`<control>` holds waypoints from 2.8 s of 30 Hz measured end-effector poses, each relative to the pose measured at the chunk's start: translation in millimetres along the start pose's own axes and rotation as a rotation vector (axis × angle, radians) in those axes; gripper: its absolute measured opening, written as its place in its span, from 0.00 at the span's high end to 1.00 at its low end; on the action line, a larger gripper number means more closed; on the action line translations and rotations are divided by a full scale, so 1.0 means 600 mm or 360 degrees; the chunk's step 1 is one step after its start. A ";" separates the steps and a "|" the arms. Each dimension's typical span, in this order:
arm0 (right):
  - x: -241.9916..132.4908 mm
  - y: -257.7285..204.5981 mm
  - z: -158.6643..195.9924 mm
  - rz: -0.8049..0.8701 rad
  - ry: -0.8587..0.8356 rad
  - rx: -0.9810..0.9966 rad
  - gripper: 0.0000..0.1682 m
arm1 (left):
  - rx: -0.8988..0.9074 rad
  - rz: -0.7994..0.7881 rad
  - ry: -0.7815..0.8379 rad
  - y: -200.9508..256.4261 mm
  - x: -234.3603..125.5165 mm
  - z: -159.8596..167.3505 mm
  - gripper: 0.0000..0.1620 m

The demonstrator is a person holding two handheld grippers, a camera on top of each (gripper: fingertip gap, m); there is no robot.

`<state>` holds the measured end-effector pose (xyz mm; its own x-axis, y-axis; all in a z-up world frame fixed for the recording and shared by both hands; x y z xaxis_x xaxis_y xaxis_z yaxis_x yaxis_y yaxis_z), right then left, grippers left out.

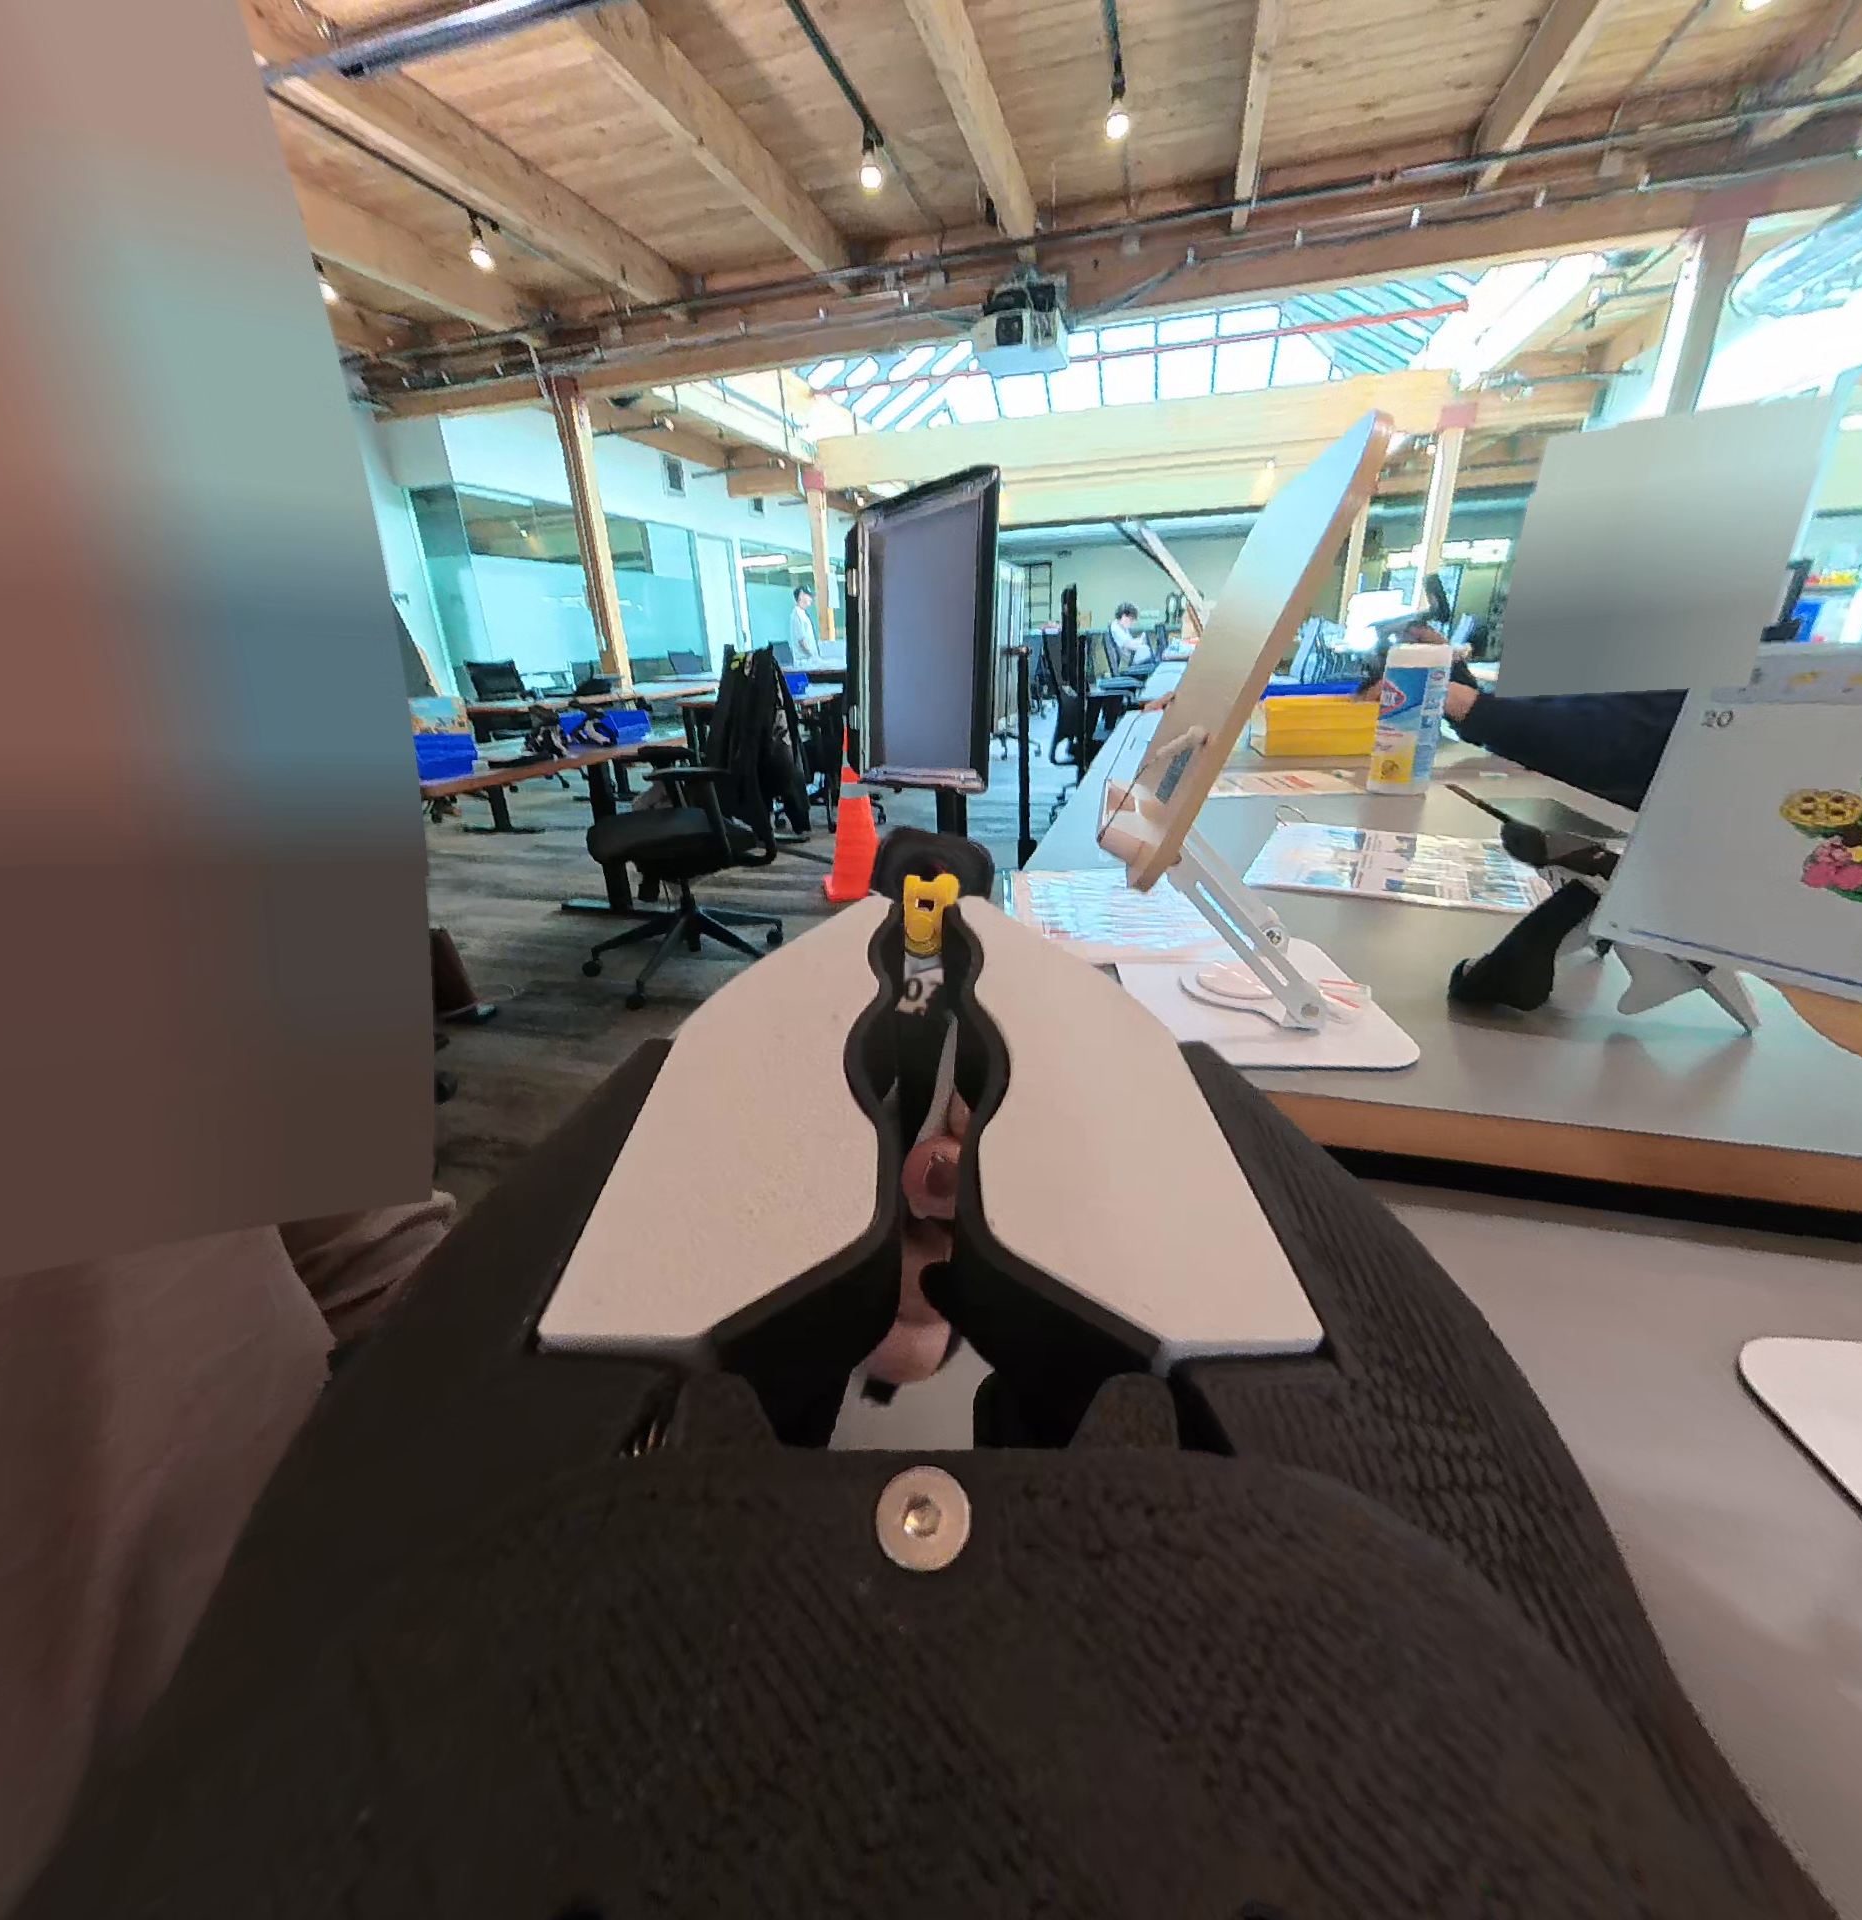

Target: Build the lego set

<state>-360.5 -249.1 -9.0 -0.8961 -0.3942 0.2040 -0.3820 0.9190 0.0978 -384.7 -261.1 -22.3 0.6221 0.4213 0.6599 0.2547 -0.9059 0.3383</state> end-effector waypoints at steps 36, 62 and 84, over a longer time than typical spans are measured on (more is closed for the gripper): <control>-0.015 0.049 0.003 0.0466 0.0191 -0.0387 1.00 | -0.0756 0.0071 0.0543 -0.056 0.002 0.014 0.93; -0.044 0.109 0.040 0.0813 -0.0239 -0.0528 1.00 | 0.0139 -0.1104 -0.0860 -0.211 -0.089 0.146 0.92; -0.059 0.100 0.038 0.0739 -0.0488 -0.0604 1.00 | 0.0798 -0.1227 -0.1556 -0.234 -0.142 0.192 0.92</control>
<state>-356.6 -179.9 -32.7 -0.9932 0.1129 0.0273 0.1141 0.9032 0.4138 -388.6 -174.6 -203.4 0.4143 0.8154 -0.4043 0.8883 -0.4590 -0.0156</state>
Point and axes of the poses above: each gripper's, where its closed fingertips meet, x out along the fingers, z out of its underside, y = z × x across the jaws, the point moved 2 cm from there along -x, back along the fingers, and after that the axes turned 8 degrees about -x, right-handed, at the moved point
